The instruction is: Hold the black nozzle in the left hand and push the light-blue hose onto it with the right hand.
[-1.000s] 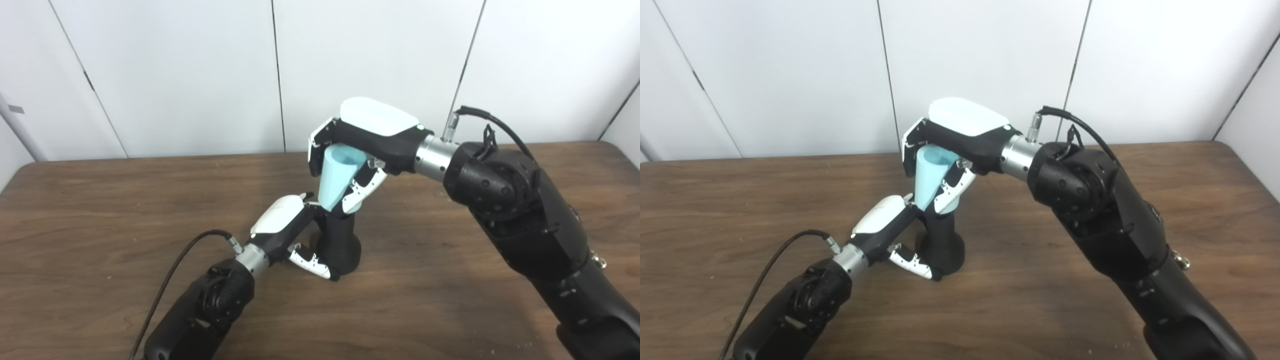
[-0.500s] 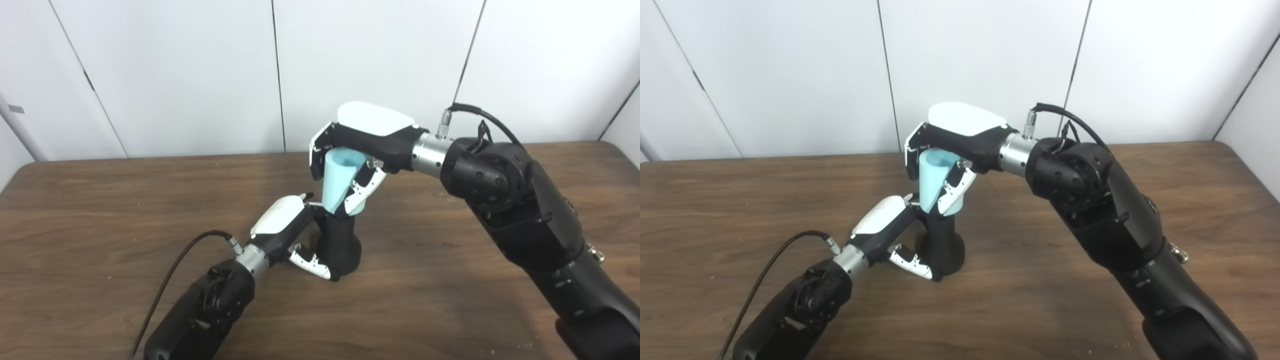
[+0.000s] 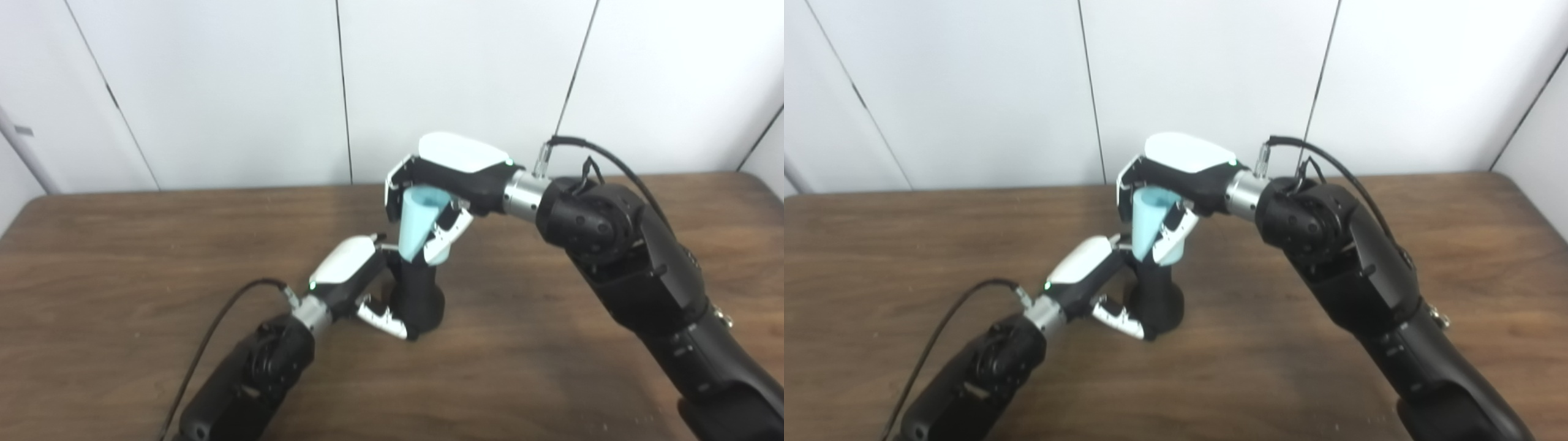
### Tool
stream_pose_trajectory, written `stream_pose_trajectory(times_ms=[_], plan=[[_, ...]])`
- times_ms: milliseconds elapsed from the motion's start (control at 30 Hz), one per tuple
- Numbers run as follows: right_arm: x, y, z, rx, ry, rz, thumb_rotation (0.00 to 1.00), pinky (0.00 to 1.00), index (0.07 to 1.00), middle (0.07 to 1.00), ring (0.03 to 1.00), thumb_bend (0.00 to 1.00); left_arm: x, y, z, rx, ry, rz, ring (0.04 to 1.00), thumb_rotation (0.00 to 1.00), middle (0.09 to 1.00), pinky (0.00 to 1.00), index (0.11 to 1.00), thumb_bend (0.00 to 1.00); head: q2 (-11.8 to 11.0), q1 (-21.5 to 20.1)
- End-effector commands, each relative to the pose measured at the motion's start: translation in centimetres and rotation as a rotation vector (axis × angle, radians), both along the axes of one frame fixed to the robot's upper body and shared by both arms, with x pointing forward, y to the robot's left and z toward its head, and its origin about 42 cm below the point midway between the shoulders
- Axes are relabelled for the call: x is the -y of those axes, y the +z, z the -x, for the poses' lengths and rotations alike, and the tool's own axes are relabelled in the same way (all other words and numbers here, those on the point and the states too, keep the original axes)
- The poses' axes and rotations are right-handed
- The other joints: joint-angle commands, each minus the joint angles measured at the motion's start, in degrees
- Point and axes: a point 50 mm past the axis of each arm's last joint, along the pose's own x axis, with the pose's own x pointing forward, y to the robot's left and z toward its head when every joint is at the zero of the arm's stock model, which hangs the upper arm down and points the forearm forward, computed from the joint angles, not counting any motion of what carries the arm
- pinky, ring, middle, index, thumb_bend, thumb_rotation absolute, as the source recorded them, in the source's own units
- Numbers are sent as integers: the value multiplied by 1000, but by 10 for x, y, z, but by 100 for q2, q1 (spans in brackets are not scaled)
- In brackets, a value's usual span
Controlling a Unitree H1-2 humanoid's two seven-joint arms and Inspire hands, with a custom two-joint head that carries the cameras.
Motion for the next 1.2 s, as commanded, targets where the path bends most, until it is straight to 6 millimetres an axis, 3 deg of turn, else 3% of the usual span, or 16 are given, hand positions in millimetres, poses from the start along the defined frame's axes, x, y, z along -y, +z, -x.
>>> stream_pose_trajectory(times_ms=[0,133,433,900,1167], plan=[[-3,0,-1,16,5,5,0,396,478,487,442,504,1,-28,14,-117,-32,-104,604,0,456,1000,502,524,4,3],[-11,-19,-2,-50,-2,-51,0,362,483,499,441,502,2,-29,14,-123,-33,-106,604,0,455,1000,502,524,41,17],[-11,-25,-1,-64,-1,-72,0,355,481,502,442,502,0,-27,11,-122,-26,-108,604,0,456,1000,502,524,73,13],[7,-19,16,-37,41,15,0,350,475,502,441,501,-1,-27,9,-121,-13,-106,605,0,463,1000,497,525,100,20],[12,-7,20,-6,48,36,0,413,476,499,423,503,-2,-28,8,-117,-12,-114,605,0,465,1000,496,525,123,26]])
